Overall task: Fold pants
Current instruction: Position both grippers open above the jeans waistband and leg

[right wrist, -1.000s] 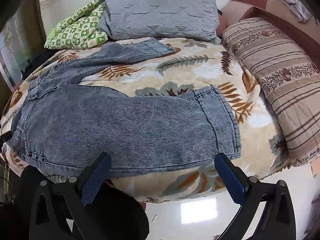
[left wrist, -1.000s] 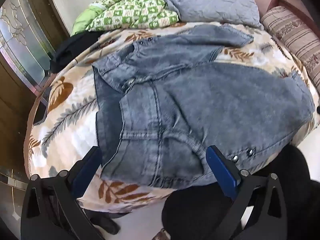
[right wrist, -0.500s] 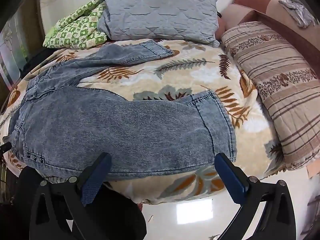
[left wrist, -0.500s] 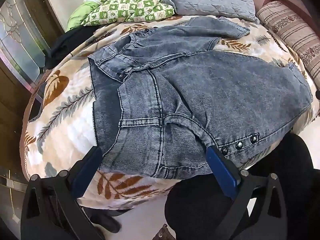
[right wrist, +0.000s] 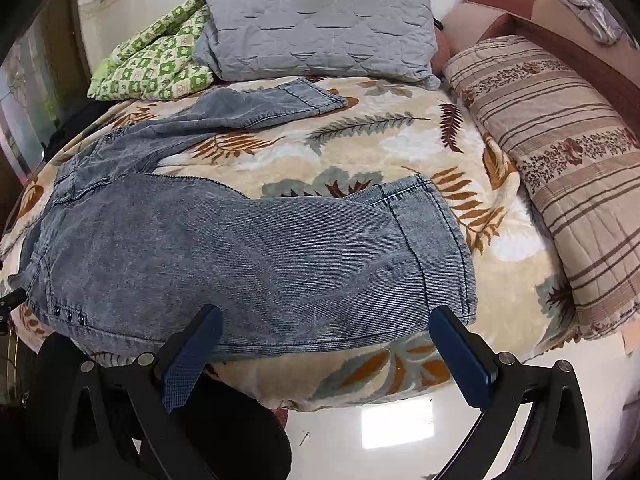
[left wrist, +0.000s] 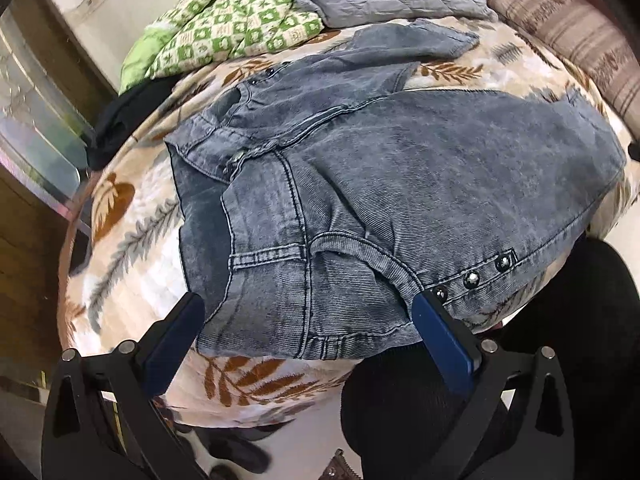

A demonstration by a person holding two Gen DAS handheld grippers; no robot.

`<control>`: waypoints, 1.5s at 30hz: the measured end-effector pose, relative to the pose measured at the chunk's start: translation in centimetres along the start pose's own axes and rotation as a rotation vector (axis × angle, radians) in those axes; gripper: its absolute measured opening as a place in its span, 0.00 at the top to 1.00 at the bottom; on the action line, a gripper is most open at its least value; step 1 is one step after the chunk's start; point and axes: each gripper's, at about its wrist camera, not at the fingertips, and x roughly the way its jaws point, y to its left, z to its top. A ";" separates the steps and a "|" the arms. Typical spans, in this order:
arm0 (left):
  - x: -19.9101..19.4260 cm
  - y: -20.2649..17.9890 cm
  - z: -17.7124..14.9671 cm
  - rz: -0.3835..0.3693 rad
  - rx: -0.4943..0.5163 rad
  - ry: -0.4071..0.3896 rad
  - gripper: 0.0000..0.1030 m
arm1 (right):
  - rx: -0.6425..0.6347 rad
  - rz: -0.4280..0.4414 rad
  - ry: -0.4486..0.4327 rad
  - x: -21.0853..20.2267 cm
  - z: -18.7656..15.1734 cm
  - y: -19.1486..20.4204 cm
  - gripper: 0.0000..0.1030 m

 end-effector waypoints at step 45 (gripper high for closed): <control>-0.7 -0.4 1.6 -0.097 -0.111 0.014 0.00 | 0.002 0.009 0.029 0.4 -0.9 -0.4 0.00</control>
